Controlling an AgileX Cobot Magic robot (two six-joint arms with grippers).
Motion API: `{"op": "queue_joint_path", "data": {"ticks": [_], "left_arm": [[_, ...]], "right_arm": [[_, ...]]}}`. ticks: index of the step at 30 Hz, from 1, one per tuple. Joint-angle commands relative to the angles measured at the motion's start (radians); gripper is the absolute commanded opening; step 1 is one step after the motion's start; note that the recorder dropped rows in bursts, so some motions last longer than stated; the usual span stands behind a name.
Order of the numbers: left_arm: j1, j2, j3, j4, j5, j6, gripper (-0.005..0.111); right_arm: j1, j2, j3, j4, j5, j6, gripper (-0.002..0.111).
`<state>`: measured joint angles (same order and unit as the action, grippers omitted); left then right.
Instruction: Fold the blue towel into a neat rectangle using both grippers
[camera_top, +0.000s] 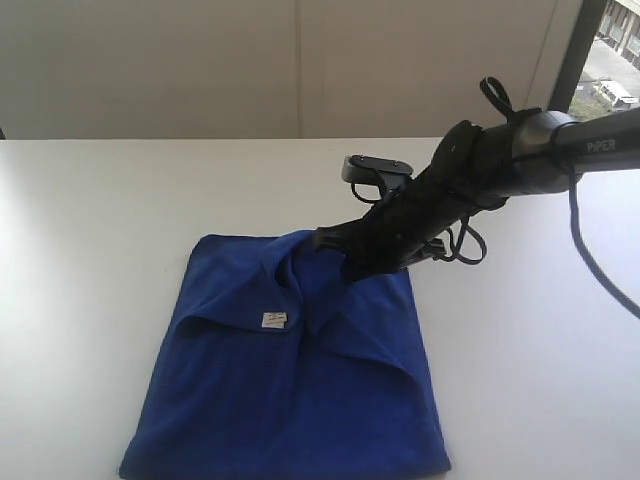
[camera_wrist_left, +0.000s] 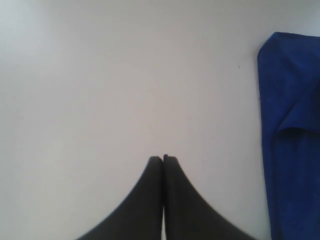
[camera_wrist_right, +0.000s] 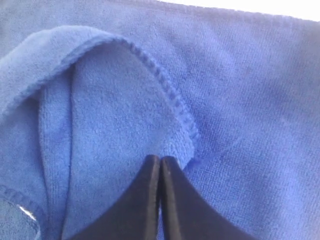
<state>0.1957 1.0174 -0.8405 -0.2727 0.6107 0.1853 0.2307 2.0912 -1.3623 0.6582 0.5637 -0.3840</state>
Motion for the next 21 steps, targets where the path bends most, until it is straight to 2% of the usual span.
{"op": "queue_joint_path", "data": {"ticks": [1,13,16,21], "left_arm": [[0.001,-0.009,0.002,-0.008,0.011,0.003,0.000],[0.001,-0.009,0.002,-0.008,0.011,0.003,0.000],[0.001,-0.009,0.002,-0.008,0.011,0.003,0.000],[0.001,-0.009,0.002,-0.008,0.011,0.003,0.000]], "right_arm": [[0.000,-0.023,-0.016,0.004,0.004,-0.014,0.000],[-0.002,-0.072,-0.059,-0.064,0.019,0.049,0.000],[-0.002,-0.074,-0.059,-0.168,0.004,0.063,0.000],[-0.004,-0.074,-0.071,-0.440,-0.013,0.234,0.000]]}}
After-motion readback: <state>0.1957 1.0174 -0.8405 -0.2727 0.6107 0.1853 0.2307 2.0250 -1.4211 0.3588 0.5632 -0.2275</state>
